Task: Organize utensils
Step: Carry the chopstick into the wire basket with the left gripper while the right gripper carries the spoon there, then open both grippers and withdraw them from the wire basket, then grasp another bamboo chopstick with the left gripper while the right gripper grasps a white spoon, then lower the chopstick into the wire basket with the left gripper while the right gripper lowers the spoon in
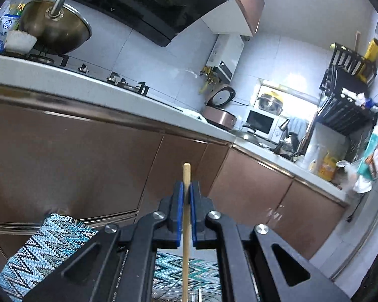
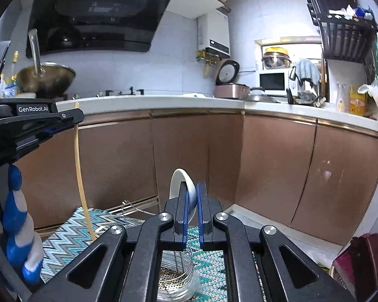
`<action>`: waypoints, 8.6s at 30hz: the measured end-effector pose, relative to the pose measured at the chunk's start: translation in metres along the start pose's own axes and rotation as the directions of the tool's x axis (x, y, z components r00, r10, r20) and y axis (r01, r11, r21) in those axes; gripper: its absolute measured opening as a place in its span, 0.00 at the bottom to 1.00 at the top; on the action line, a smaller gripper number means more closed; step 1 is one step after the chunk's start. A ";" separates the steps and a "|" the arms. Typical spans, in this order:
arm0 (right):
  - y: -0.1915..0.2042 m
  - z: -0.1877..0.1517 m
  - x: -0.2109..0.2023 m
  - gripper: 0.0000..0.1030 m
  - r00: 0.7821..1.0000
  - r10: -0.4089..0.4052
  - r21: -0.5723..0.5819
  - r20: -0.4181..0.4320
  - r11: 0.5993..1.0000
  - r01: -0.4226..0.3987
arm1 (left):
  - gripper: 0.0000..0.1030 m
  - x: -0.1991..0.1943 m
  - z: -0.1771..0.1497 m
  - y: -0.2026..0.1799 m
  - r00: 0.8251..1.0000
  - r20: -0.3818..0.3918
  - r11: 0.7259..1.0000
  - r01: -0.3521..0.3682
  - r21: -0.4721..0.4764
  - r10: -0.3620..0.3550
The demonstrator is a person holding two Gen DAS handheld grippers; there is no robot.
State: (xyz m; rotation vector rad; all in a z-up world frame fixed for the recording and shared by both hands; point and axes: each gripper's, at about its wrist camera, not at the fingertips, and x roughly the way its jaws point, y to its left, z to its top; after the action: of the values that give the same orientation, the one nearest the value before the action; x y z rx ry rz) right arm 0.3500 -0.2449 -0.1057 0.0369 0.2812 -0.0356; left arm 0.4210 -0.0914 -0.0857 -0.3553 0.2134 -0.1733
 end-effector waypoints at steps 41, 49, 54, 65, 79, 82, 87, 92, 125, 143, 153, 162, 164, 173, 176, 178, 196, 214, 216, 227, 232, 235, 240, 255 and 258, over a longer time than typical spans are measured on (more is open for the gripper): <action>0.016 0.067 -0.272 1.00 0.951 -0.086 0.041 0.296 0.996 0.078 | 0.56 -0.316 0.094 0.015 0.986 0.164 0.978 -0.010 0.209 -0.025; 0.024 0.076 -0.323 1.00 0.926 -0.052 0.043 0.373 0.998 0.039 | 0.56 -0.356 0.103 0.023 0.992 0.118 0.975 0.023 0.219 -0.050; 0.026 0.066 -0.325 1.00 0.934 -0.042 0.045 0.354 0.999 0.027 | 0.56 -0.351 0.090 0.031 0.999 0.046 0.975 0.003 0.223 -0.013; 0.011 0.036 -0.280 1.00 0.984 -0.019 0.080 0.178 0.997 0.005 | 0.56 -0.289 0.039 0.055 0.978 -0.208 0.980 0.007 0.198 0.035; -0.017 -0.020 -0.189 0.90 0.988 0.102 0.191 -0.113 0.978 -0.080 | 0.55 -0.193 -0.027 0.101 0.866 -0.497 0.994 -0.006 0.109 0.059; -0.016 -0.036 -0.166 0.85 0.974 0.136 0.208 -0.184 0.973 -0.096 | 0.53 -0.173 -0.041 0.110 0.825 -0.563 0.996 0.008 0.086 0.042; -0.014 -0.060 -0.134 0.78 0.945 0.190 0.230 -0.267 0.965 -0.129 | 0.42 -0.137 -0.070 0.122 0.747 -0.664 0.997 0.027 0.069 0.025; -0.011 -0.084 -0.102 0.65 0.897 0.264 0.266 -0.355 0.948 -0.173 | 0.36 -0.108 -0.098 0.128 0.685 -0.728 0.997 0.040 0.069 0.023; 0.055 -0.159 0.013 0.21 0.584 0.527 0.171 -0.617 0.815 -0.553 | 0.22 -0.032 -0.145 0.144 0.597 -0.793 0.971 0.097 0.220 0.120; 0.057 -0.163 0.028 0.10 0.525 0.536 0.157 -0.661 0.783 -0.602 | 0.22 -0.017 -0.155 0.153 0.548 -0.825 0.974 0.074 0.213 0.139; 0.059 -0.165 0.028 0.08 0.510 0.535 0.146 -0.673 0.773 -0.618 | 0.18 -0.002 -0.155 0.150 0.518 -0.842 0.975 0.060 0.213 0.152; 0.062 -0.164 0.027 0.07 0.512 0.522 0.115 -0.682 0.768 -0.630 | 0.05 0.005 -0.155 0.151 0.520 -0.834 0.974 0.017 0.227 0.185; 0.063 -0.163 0.026 0.07 0.517 0.516 0.102 -0.682 0.768 -0.632 | 0.05 0.004 -0.154 0.151 0.523 -0.831 0.974 0.012 0.227 0.187; 0.057 -0.146 0.001 0.06 0.589 0.502 0.038 -0.633 0.780 -0.624 | 0.05 -0.031 -0.133 0.138 0.620 -0.772 0.980 0.024 0.196 0.139; 0.057 -0.135 -0.015 0.06 0.624 0.489 0.000 -0.610 0.787 -0.617 | 0.05 -0.046 -0.121 0.133 0.659 -0.743 0.981 0.038 0.189 0.118; 0.057 -0.128 -0.025 0.06 0.646 0.477 -0.023 -0.596 0.794 -0.607 | 0.05 -0.060 -0.112 0.129 0.686 -0.719 0.979 0.043 0.197 0.114; 0.059 -0.078 -0.133 0.06 0.802 0.371 -0.135 -0.467 0.867 -0.480 | 0.05 -0.160 -0.047 0.127 0.816 -0.577 0.987 0.062 0.147 0.035; 0.064 -0.035 -0.196 0.06 0.892 0.277 -0.191 -0.358 0.913 -0.360 | 0.05 -0.224 0.002 0.113 0.897 -0.443 0.991 0.061 0.120 -0.002; 0.058 -0.028 -0.192 0.06 0.904 0.255 -0.187 -0.344 0.925 -0.332 | 0.05 -0.220 0.009 0.108 0.902 -0.432 0.990 0.067 0.122 -0.008; 0.029 0.029 -0.148 0.06 0.981 0.066 -0.194 -0.184 0.976 -0.102 | 0.05 -0.164 0.063 0.052 0.938 -0.330 0.986 0.143 0.090 -0.106; 0.020 0.049 -0.114 0.06 0.994 0.026 -0.182 -0.109 0.982 -0.046 | 0.05 -0.122 0.078 0.027 0.951 -0.268 0.984 0.173 0.053 -0.153; 0.020 0.055 -0.089 0.06 0.998 -0.015 -0.197 -0.068 0.980 0.002 | 0.05 -0.094 0.078 0.012 0.962 -0.227 0.984 0.169 0.053 -0.153; 0.024 0.049 -0.043 0.06 0.997 -0.067 -0.222 -0.040 0.973 0.057 | 0.05 -0.051 0.063 -0.006 0.968 -0.204 0.985 0.162 0.063 -0.146; 0.034 -0.011 0.028 0.06 0.993 -0.086 -0.234 -0.083 0.970 0.065 | 0.05 0.027 -0.029 -0.004 0.962 -0.268 0.981 0.100 0.169 -0.052; 0.037 -0.020 0.030 0.07 0.992 -0.083 -0.233 -0.099 0.971 0.057 | 0.05 0.028 -0.037 -0.003 0.960 -0.275 0.979 0.097 0.177 -0.045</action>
State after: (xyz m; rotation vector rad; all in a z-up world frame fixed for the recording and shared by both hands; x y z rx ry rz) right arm 0.3751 -0.2081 -0.1322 -0.2022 0.3935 -0.0713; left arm 0.4387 -0.1120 -0.1232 -0.1486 0.4506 -0.3119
